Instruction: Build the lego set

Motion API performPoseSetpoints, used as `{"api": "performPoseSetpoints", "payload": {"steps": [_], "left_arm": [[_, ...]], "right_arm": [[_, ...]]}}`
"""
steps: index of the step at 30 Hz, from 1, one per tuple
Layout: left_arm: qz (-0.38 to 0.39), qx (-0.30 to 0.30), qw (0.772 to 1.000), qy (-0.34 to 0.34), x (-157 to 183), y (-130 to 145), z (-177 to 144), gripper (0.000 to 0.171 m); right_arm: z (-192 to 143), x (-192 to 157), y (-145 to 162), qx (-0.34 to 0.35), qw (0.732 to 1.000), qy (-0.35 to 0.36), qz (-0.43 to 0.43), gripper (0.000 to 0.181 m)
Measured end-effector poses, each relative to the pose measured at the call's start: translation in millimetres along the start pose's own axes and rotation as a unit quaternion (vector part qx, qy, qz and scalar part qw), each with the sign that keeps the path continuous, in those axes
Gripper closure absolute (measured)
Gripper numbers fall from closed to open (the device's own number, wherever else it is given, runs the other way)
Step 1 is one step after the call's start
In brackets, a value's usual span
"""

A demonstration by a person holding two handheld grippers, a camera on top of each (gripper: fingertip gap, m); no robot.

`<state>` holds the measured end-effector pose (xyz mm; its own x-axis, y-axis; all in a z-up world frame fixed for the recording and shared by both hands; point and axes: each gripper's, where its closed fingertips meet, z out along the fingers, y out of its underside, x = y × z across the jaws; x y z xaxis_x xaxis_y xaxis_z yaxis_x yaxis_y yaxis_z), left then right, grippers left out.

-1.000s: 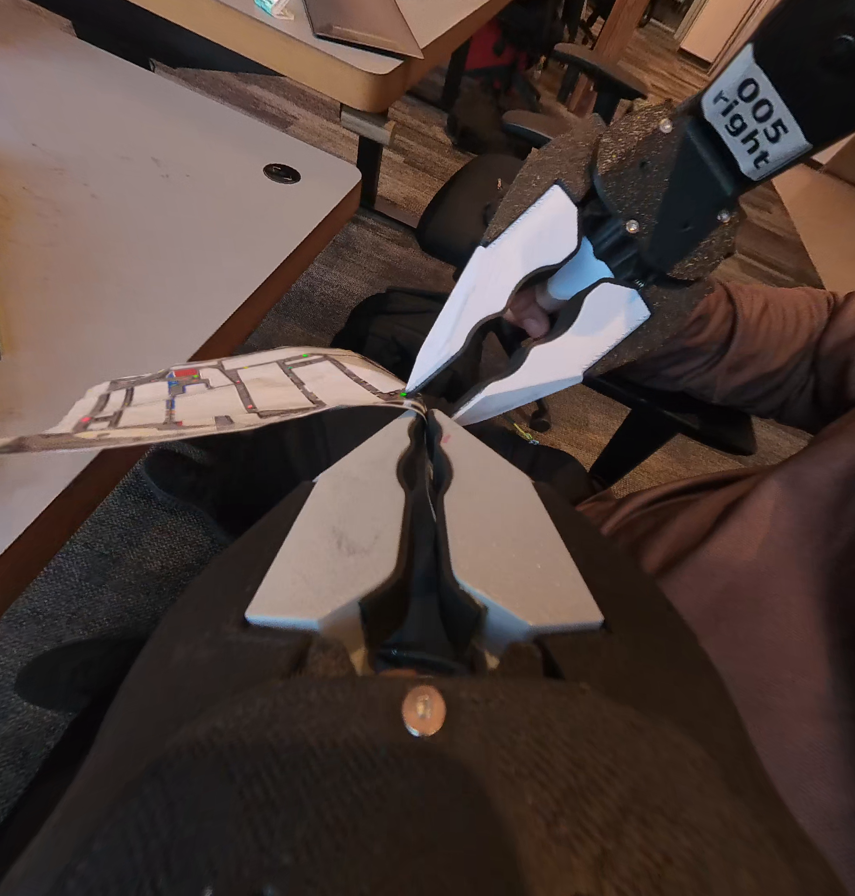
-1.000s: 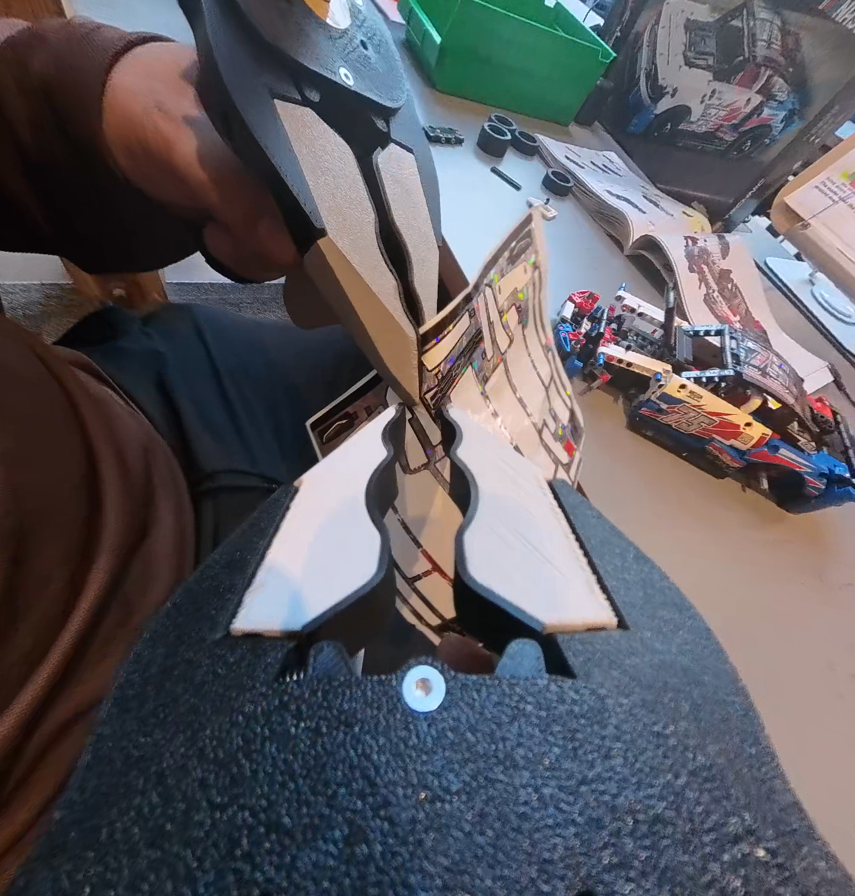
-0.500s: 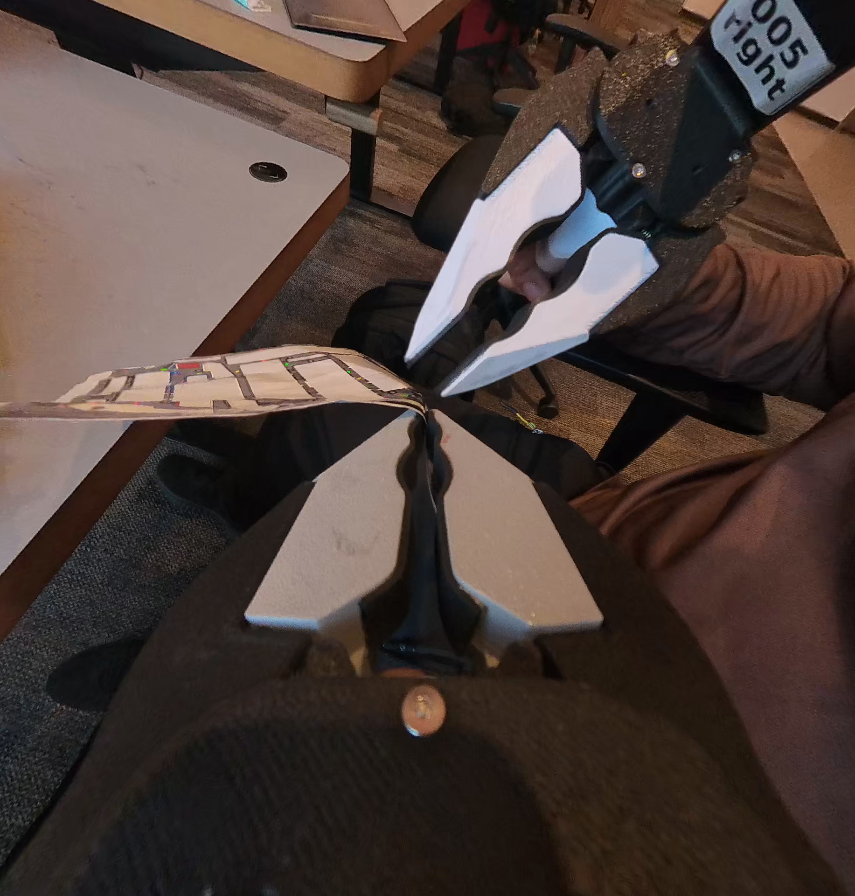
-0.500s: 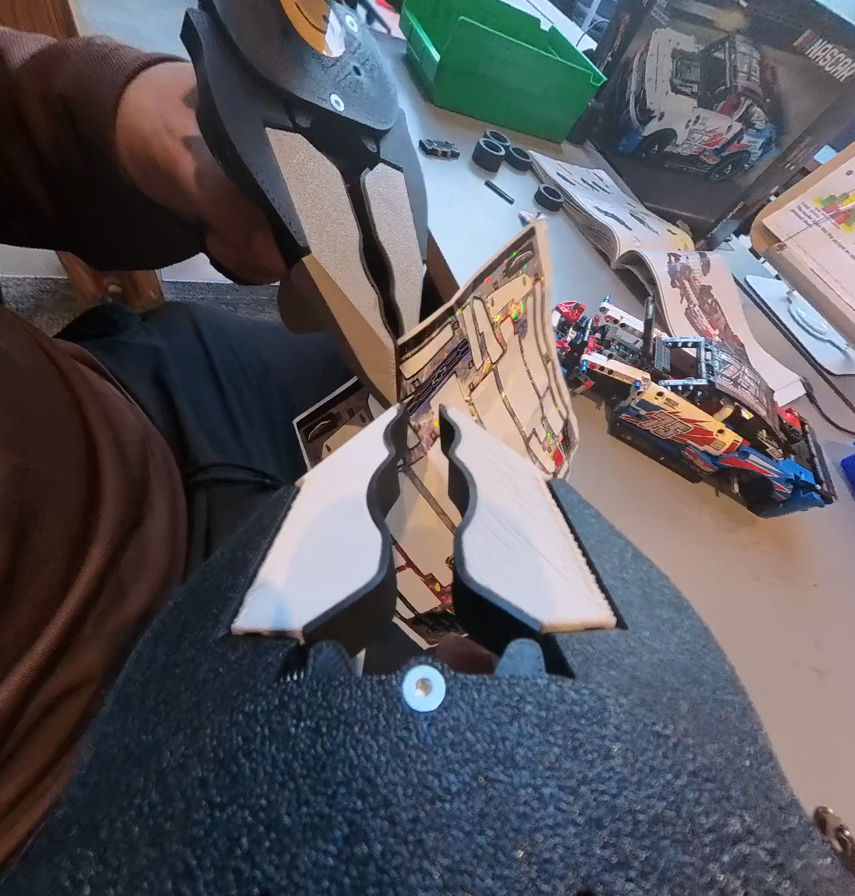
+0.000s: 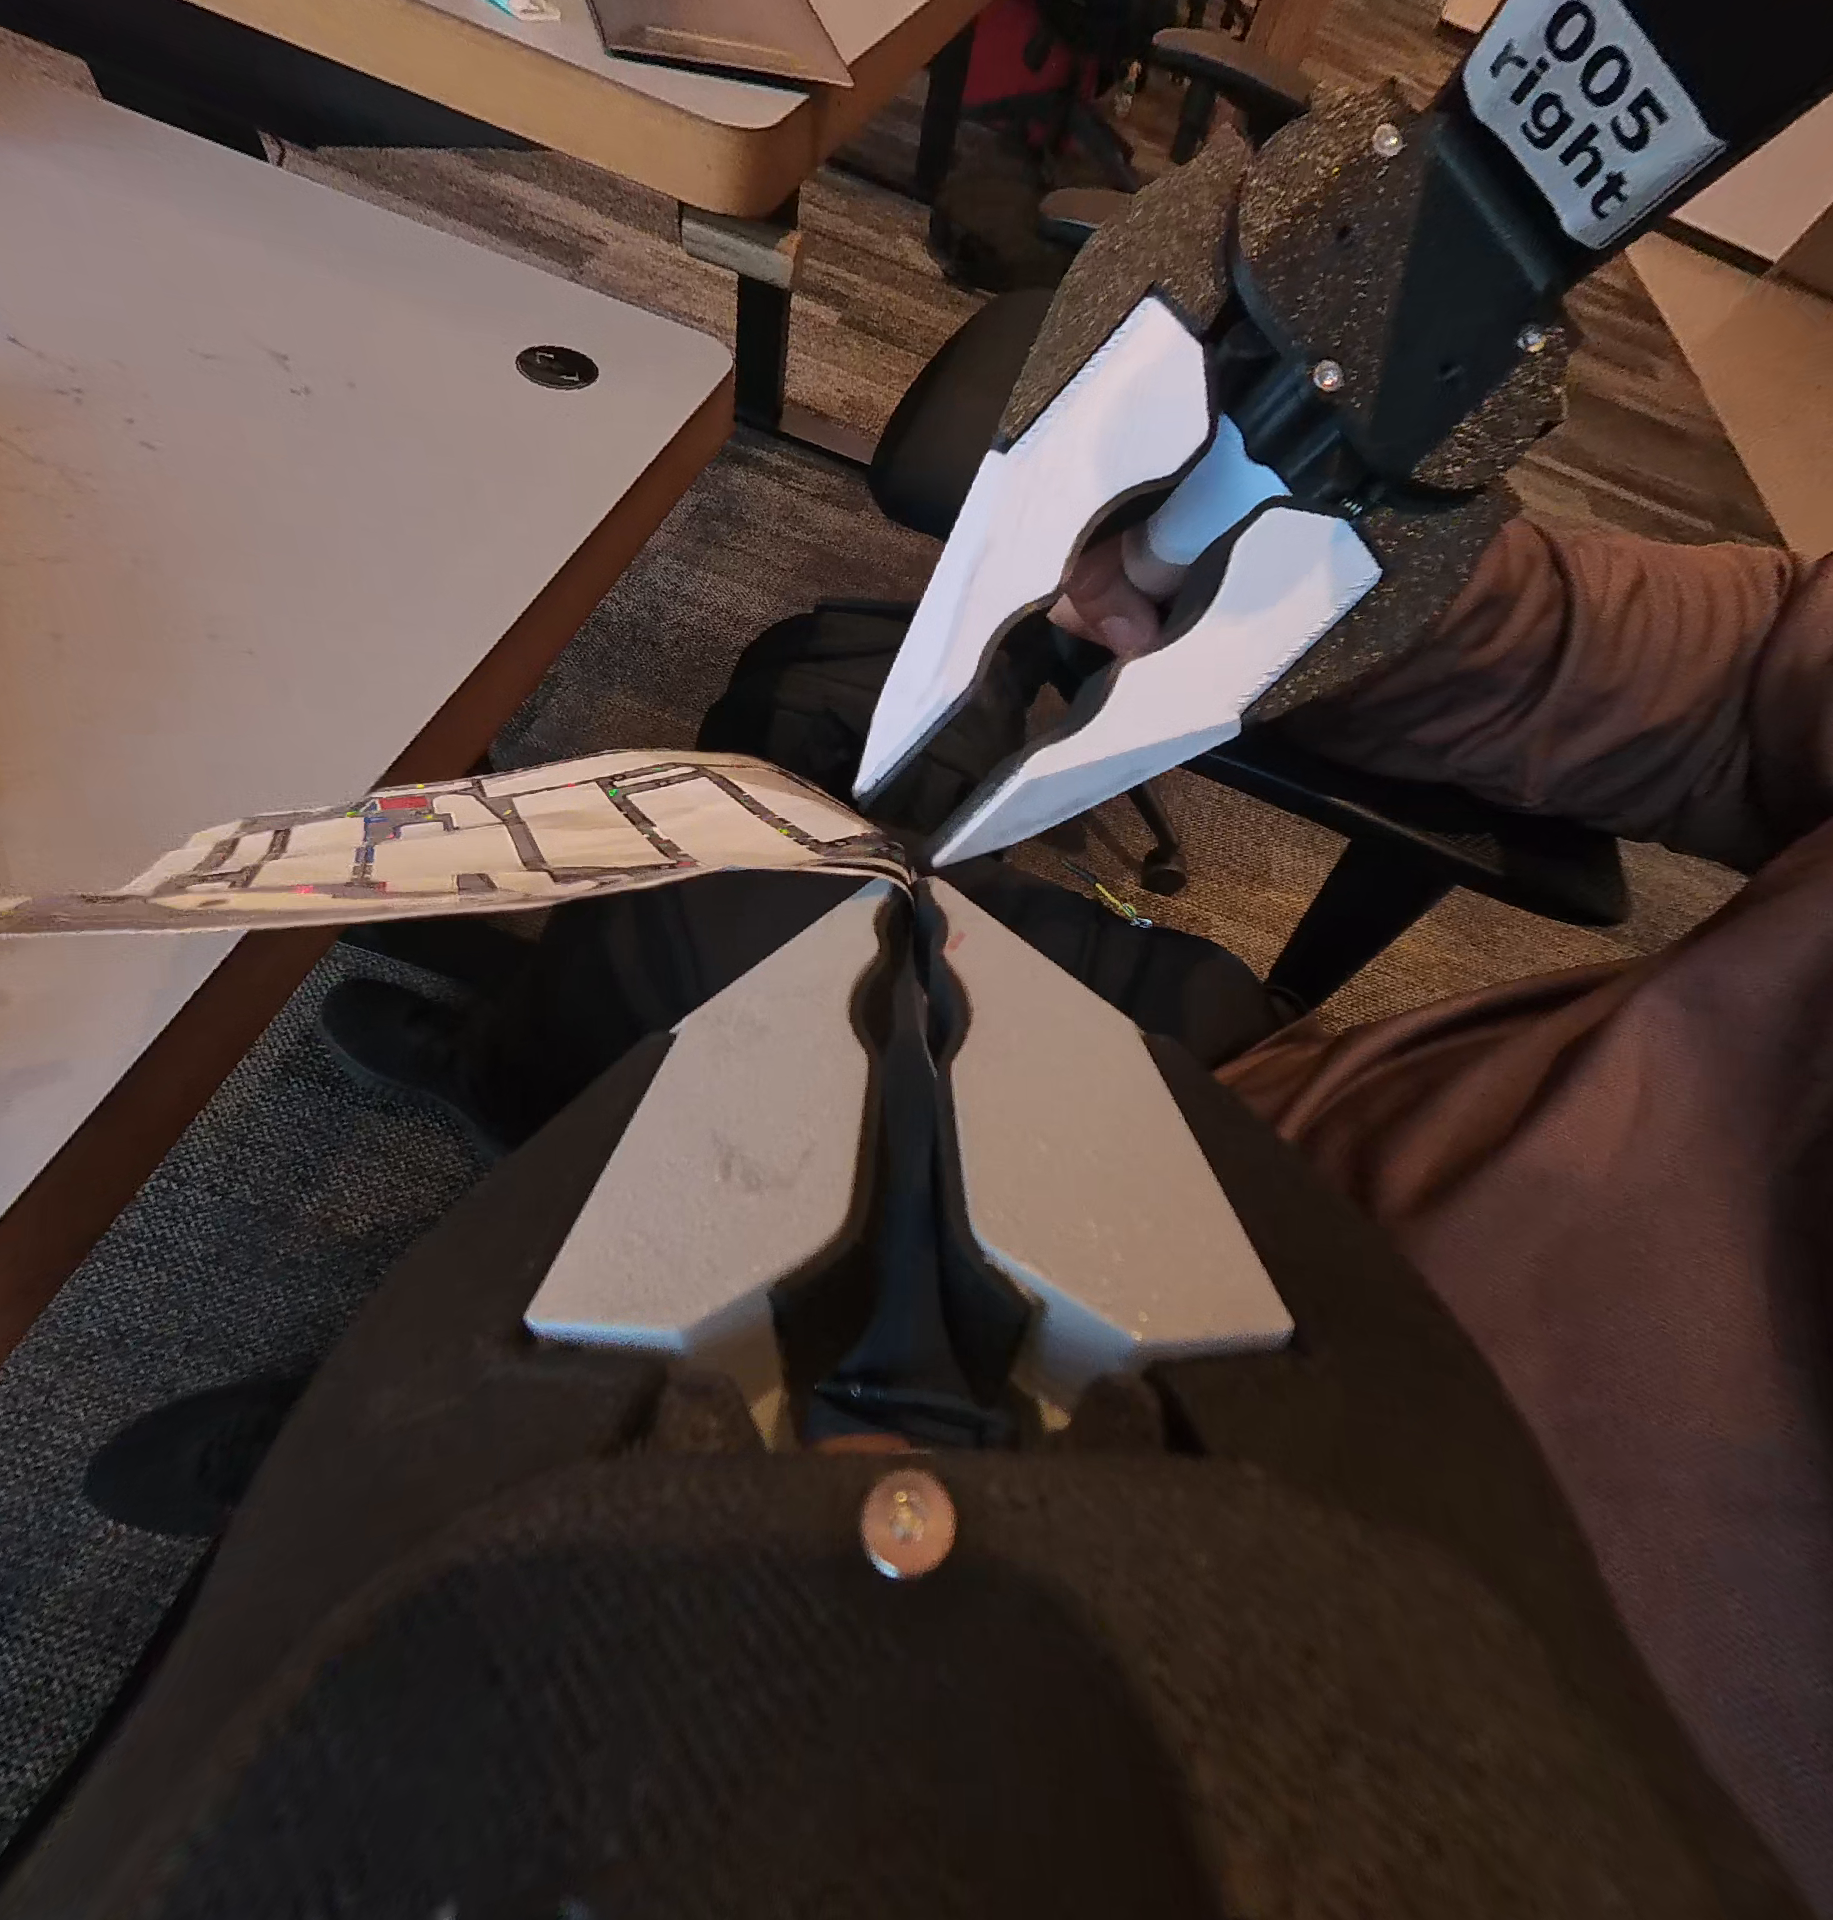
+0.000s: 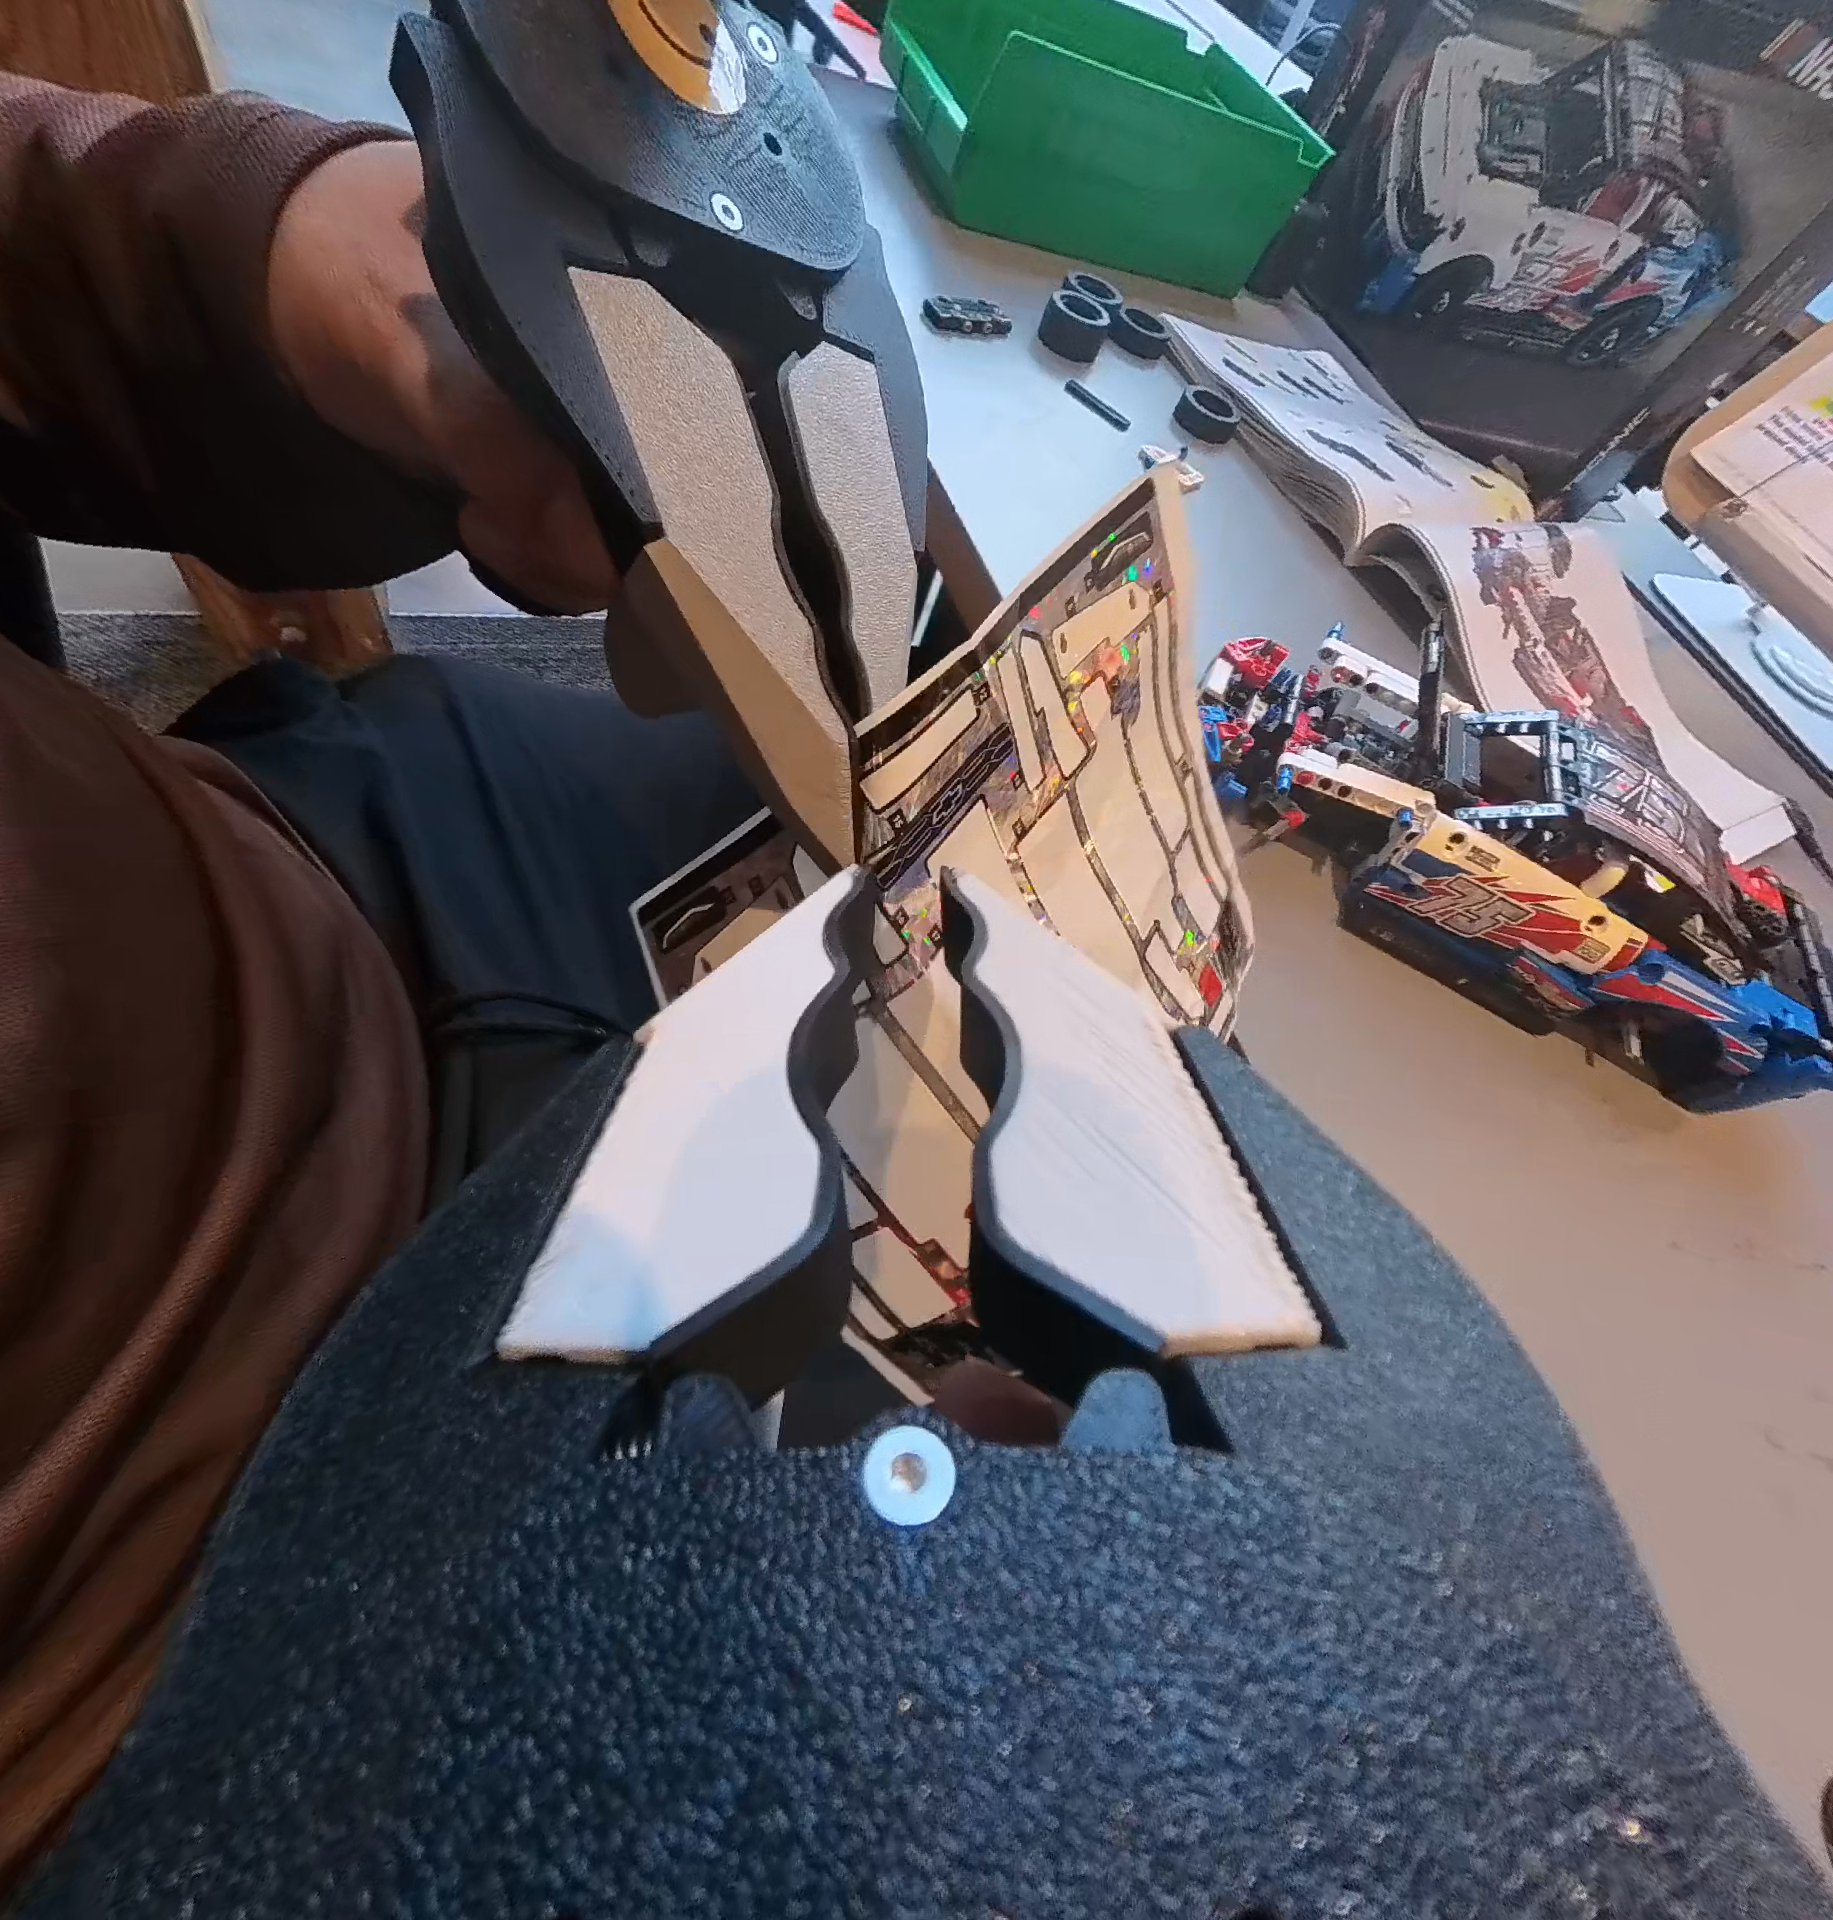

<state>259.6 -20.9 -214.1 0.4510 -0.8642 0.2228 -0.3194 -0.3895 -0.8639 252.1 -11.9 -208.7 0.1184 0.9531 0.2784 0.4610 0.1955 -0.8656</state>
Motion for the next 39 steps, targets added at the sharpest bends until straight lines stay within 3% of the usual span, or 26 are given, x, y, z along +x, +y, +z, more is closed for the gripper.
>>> {"api": "performPoseSetpoints", "payload": {"steps": [6,10,20,30,39], "left_arm": [[0.001,-0.002,1.000,0.002,2,1,1,0.171],[-0.001,0.000,1.000,0.007,3,0,1,0.171],[0.011,-0.010,1.000,0.008,5,3,3,0.171],[0.047,-0.018,0.997,0.056,17,8,1,0.171],[0.017,-0.024,0.997,0.071,10,15,3,0.171]], "right_arm": [[0,1,0,0.000,1.000,0.005,-0.006,0.169],[-3,2,-2,0.004,1.000,0.018,-0.022,0.181],[-1,-2,3,0.000,1.000,-0.016,0.004,0.173],[-5,-18,3,0.014,0.997,-0.079,0.013,0.181],[-12,9,3,0.013,0.999,-0.017,0.028,0.181]]}}
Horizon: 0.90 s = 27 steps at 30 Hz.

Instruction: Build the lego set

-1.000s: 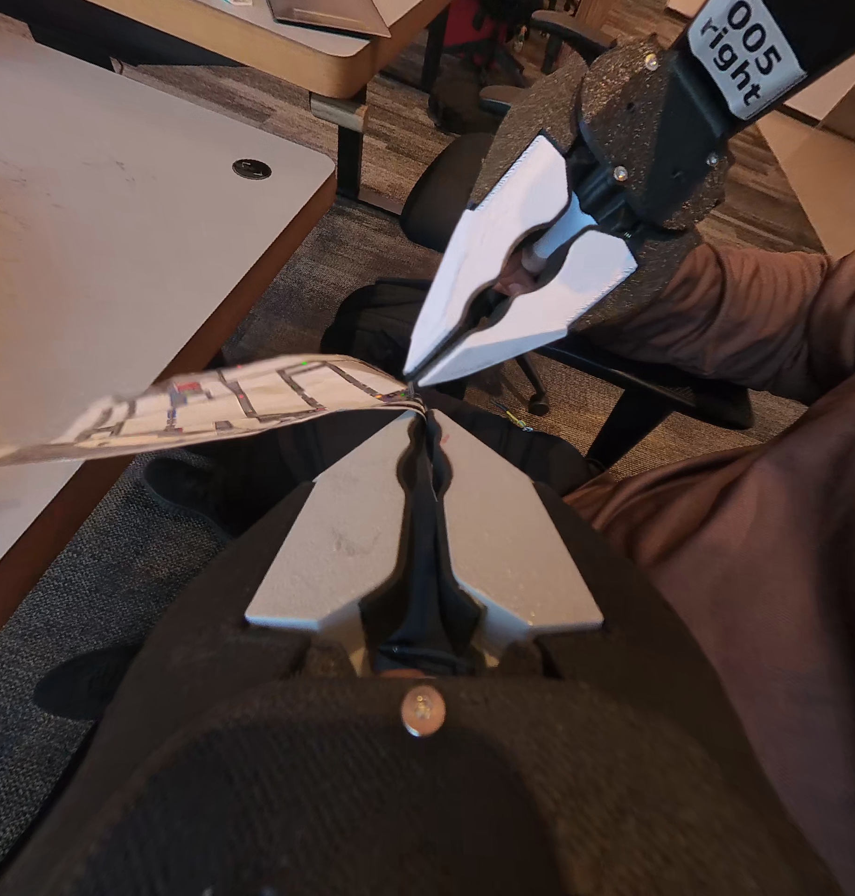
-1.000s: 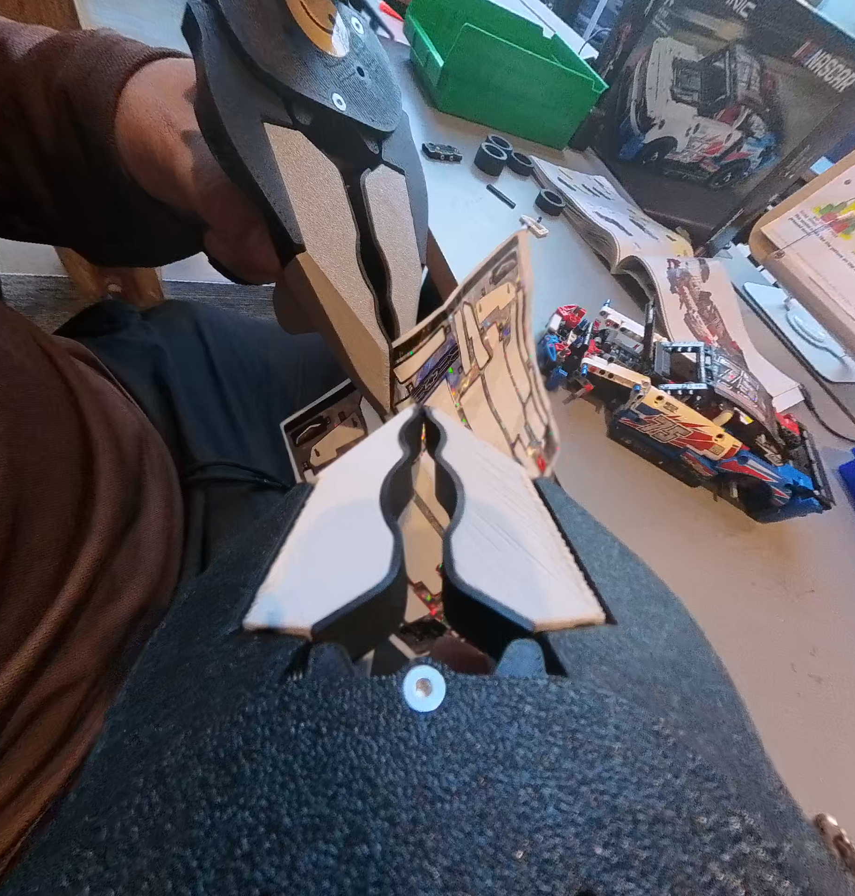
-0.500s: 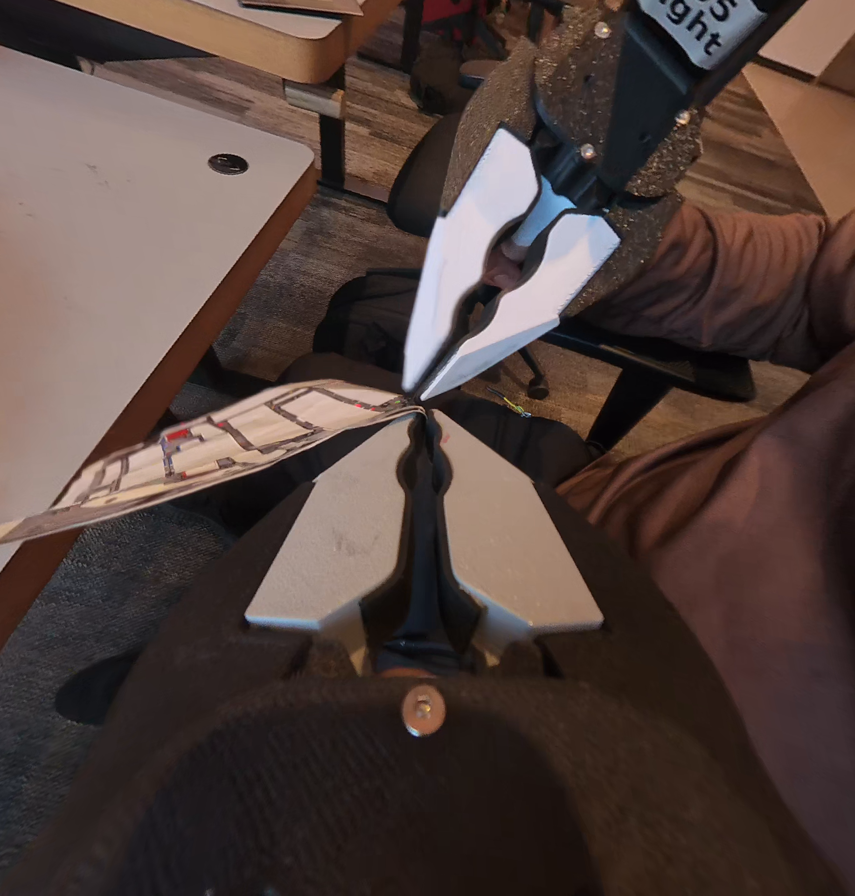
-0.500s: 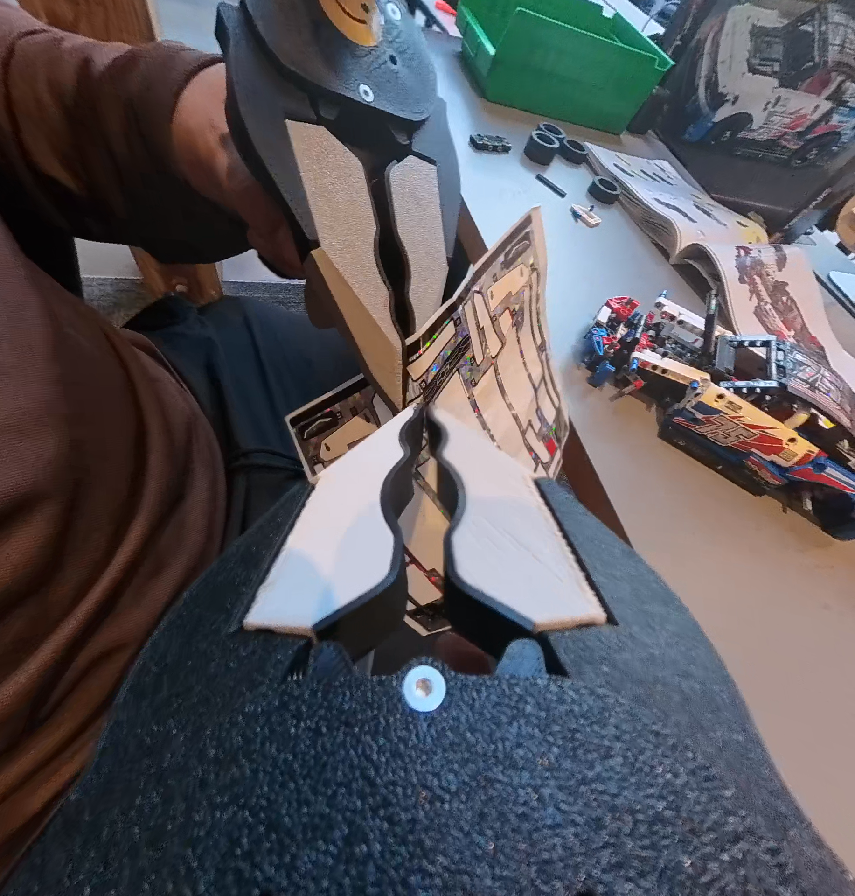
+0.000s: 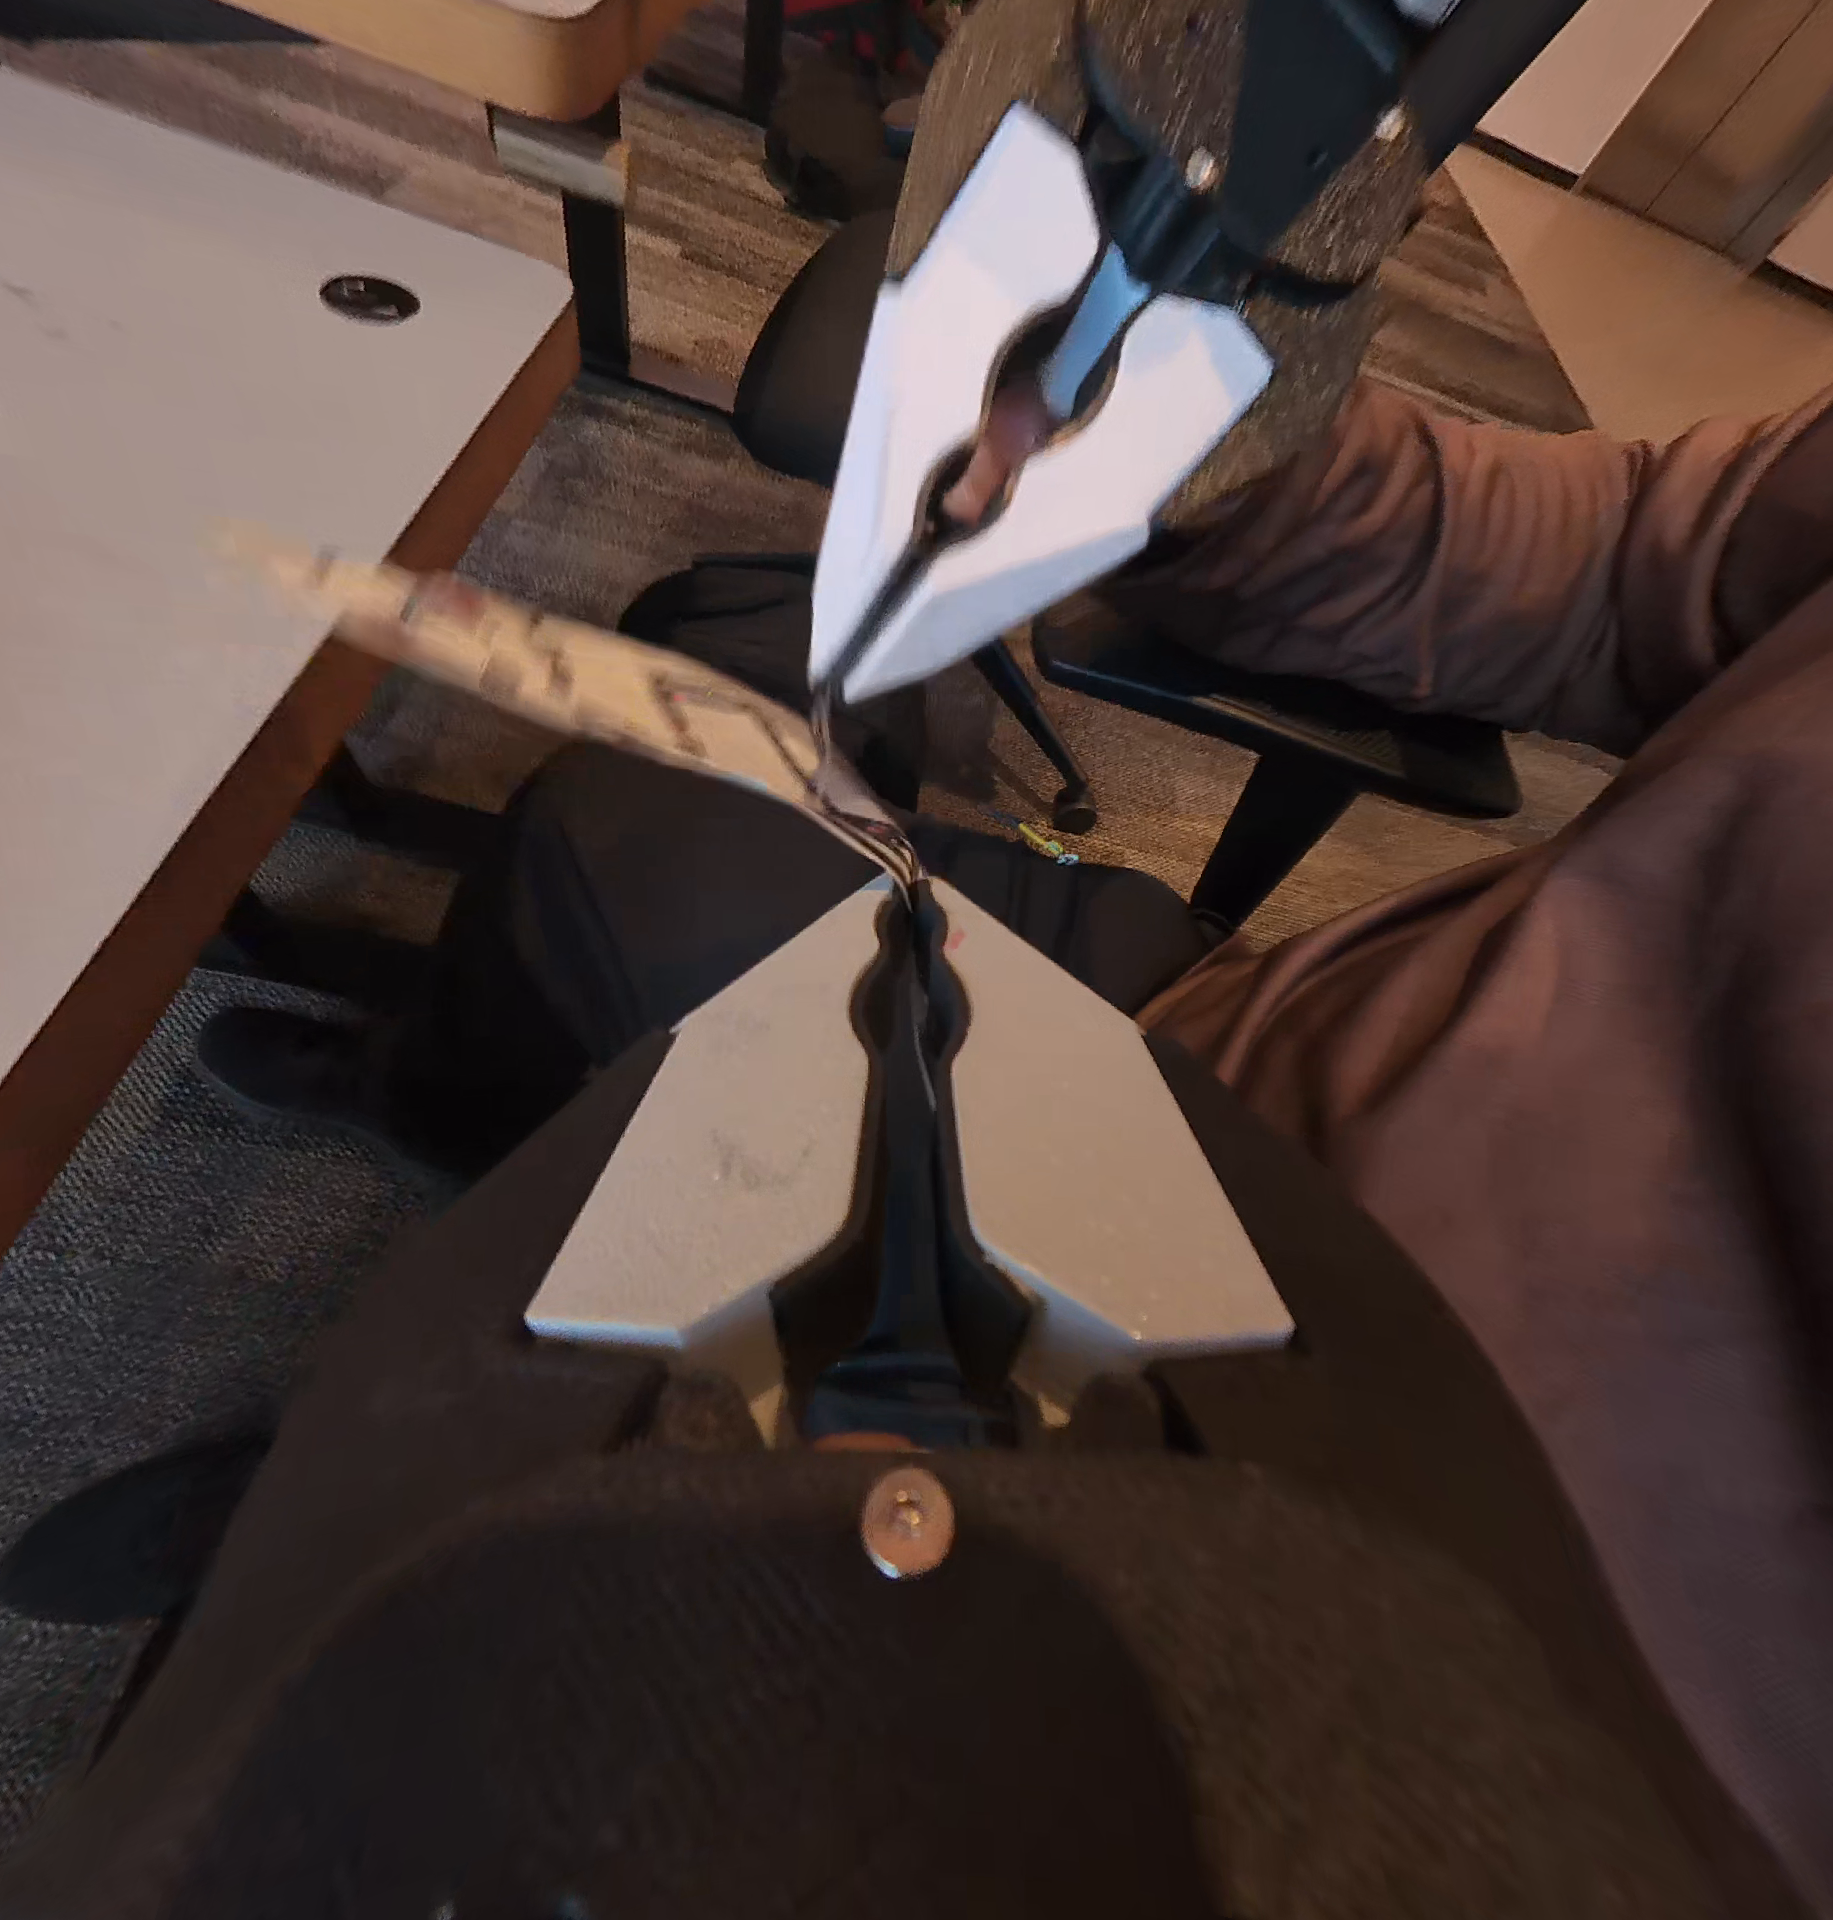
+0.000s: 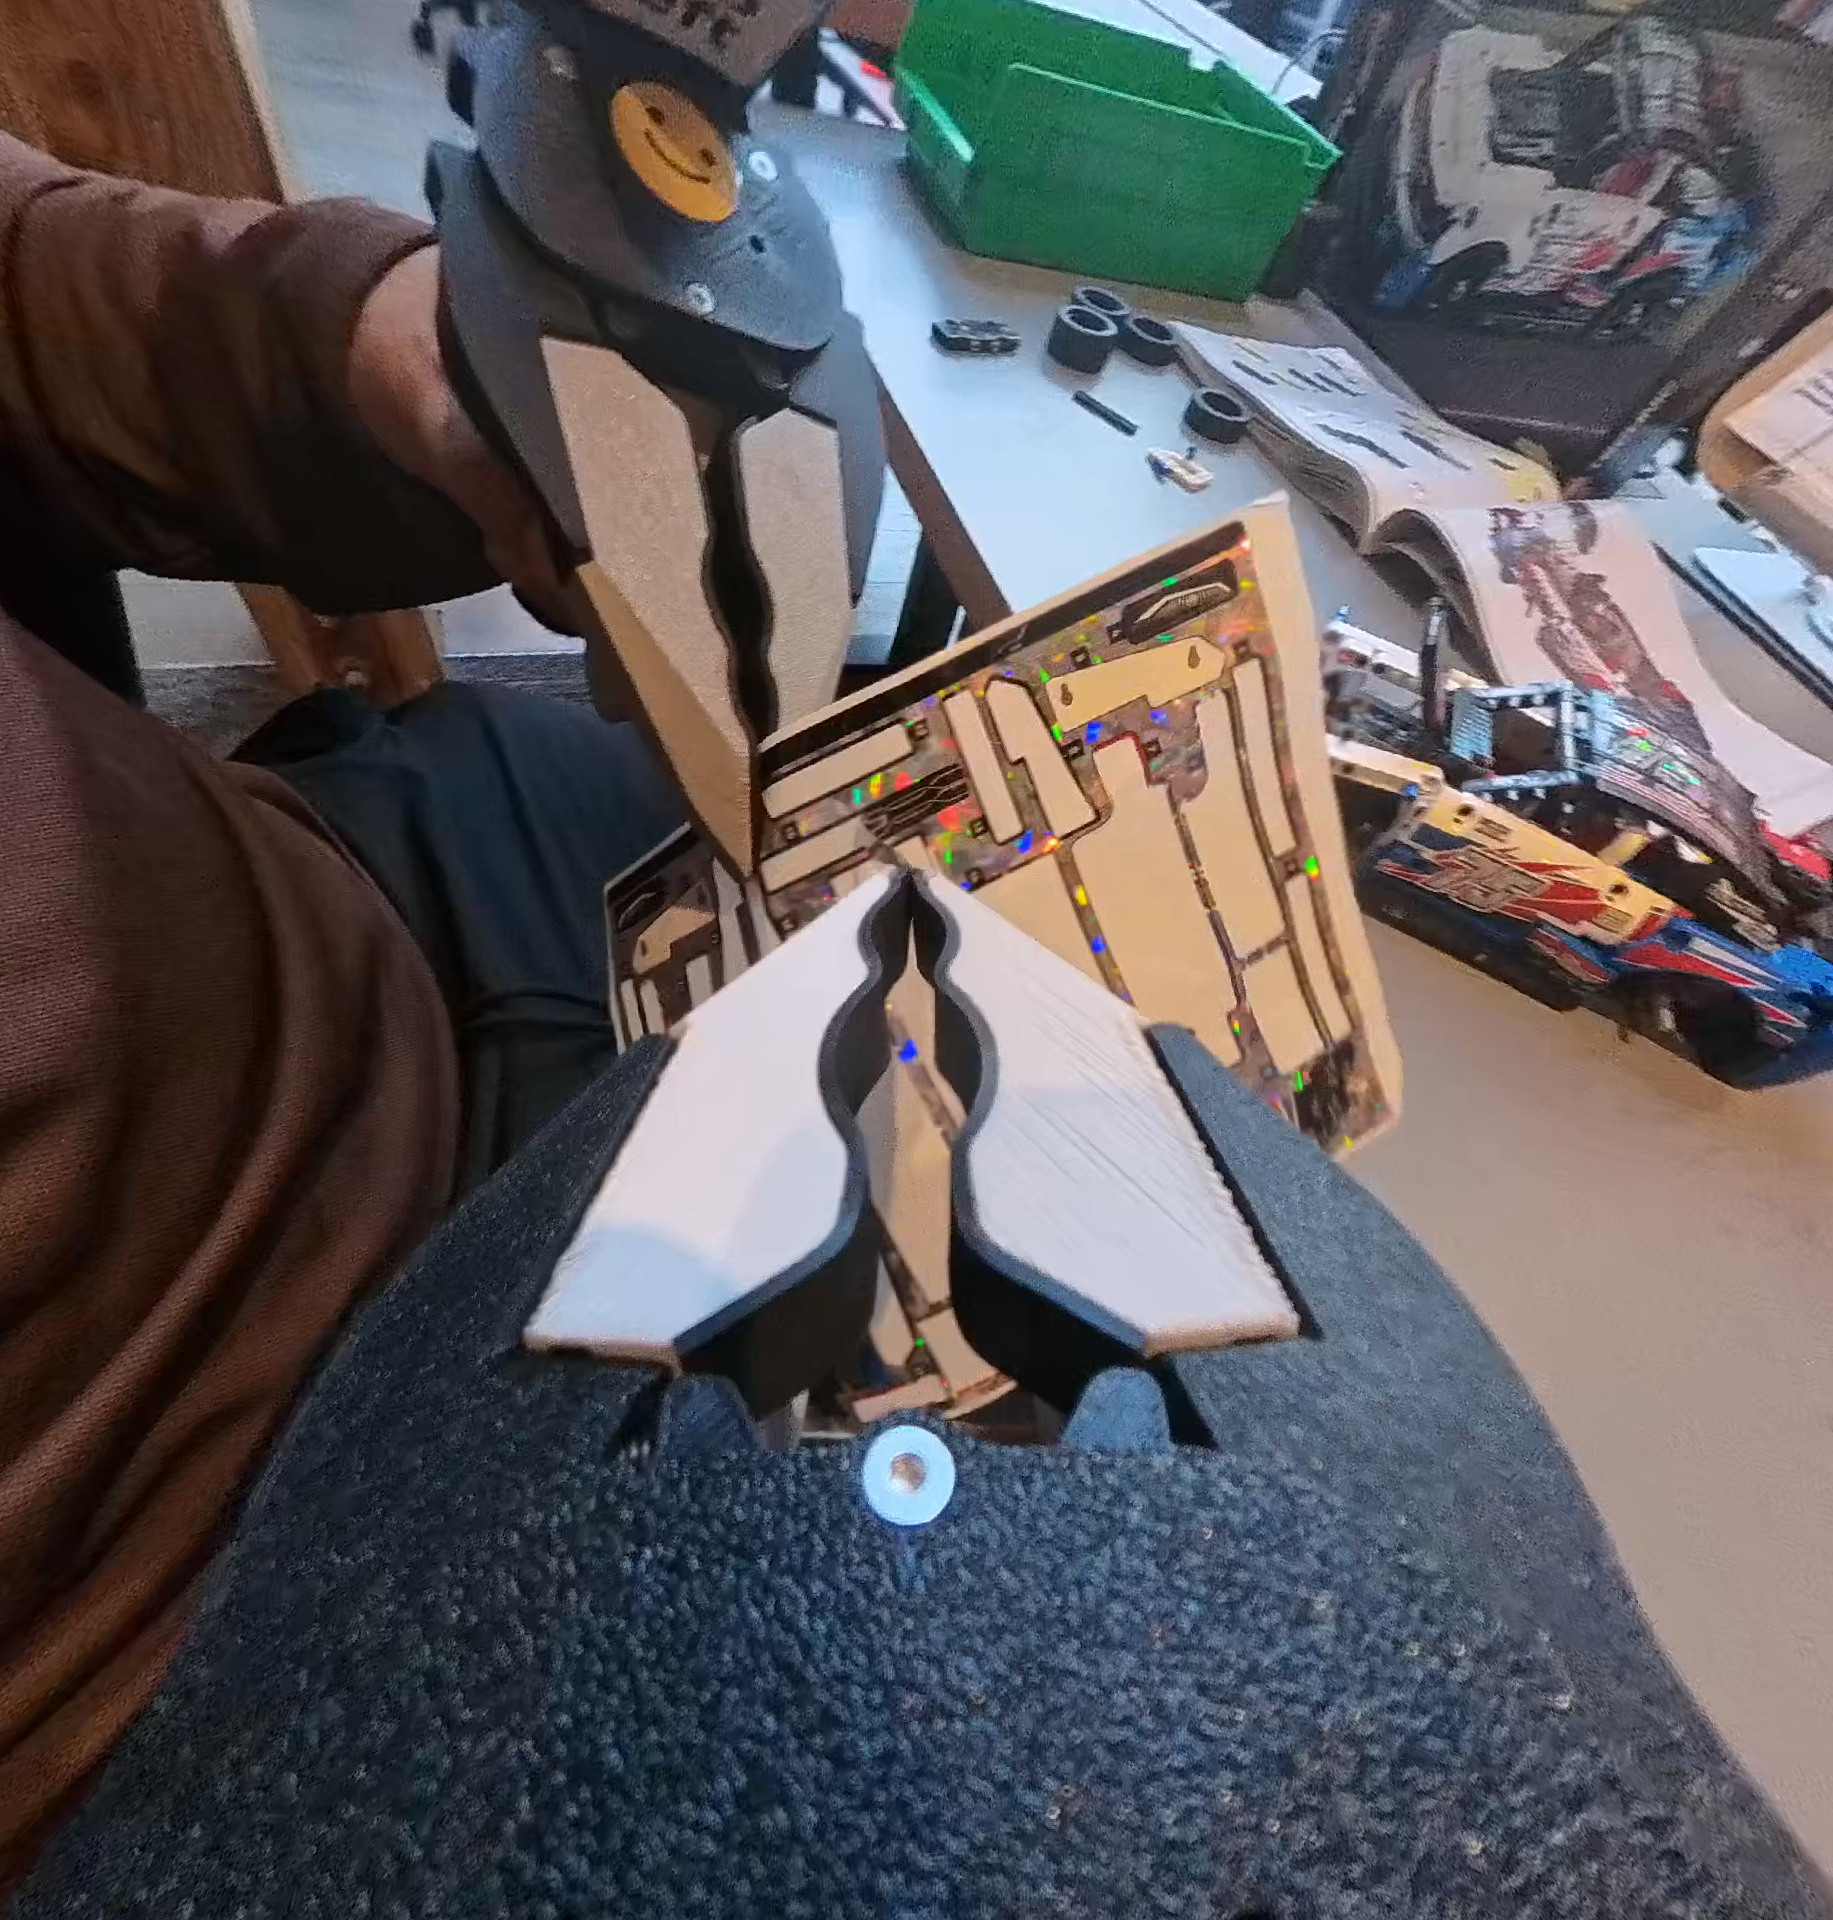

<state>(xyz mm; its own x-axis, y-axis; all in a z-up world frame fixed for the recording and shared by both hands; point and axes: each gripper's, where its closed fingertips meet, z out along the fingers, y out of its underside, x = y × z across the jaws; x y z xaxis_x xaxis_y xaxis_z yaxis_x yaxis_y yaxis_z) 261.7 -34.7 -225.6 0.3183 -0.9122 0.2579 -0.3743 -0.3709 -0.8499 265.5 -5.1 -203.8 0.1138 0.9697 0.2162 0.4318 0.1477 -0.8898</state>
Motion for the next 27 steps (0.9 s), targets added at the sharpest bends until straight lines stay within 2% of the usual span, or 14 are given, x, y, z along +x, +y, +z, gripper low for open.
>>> {"api": "performPoseSetpoints", "payload": {"steps": [7,10,12,15,18,21,23,25,26,27], "left_arm": [[-0.048,0.000,0.999,0.002,-22,8,6,0.171],[-0.068,0.006,0.998,0.006,-40,0,13,0.171],[-0.078,0.017,0.997,0.010,-52,-15,20,0.171],[-0.075,0.035,0.996,0.017,-74,-58,39,0.171],[-0.072,0.053,0.996,0.013,-110,-119,66,0.171],[-0.067,0.051,0.996,0.030,-141,-174,97,0.171],[-0.047,0.042,0.993,0.095,-142,-203,115,0.171],[-0.007,0.061,0.983,0.172,-128,-229,121,0.171],[0.012,0.068,0.982,0.173,-129,-236,123,0.171],[0.012,0.053,0.989,0.137,-143,-236,131,0.171]], "right_arm": [[-33,46,-3,0.000,0.996,0.090,0.014,0.181],[-58,67,-8,0.010,0.991,0.130,0.027,0.181],[-75,81,-8,0.013,0.986,0.161,0.035,0.181],[-102,102,-5,0.011,0.975,0.218,0.043,0.181],[-130,121,-1,0.000,0.959,0.280,0.046,0.181],[-149,127,3,0.006,0.951,0.305,0.059,0.181],[-157,128,7,0.009,0.947,0.313,0.064,0.181],[-165,130,11,0.002,0.943,0.326,0.063,0.181],[-170,131,13,-0.001,0.941,0.333,0.060,0.181],[-176,132,14,-0.002,0.939,0.339,0.058,0.181]]}}
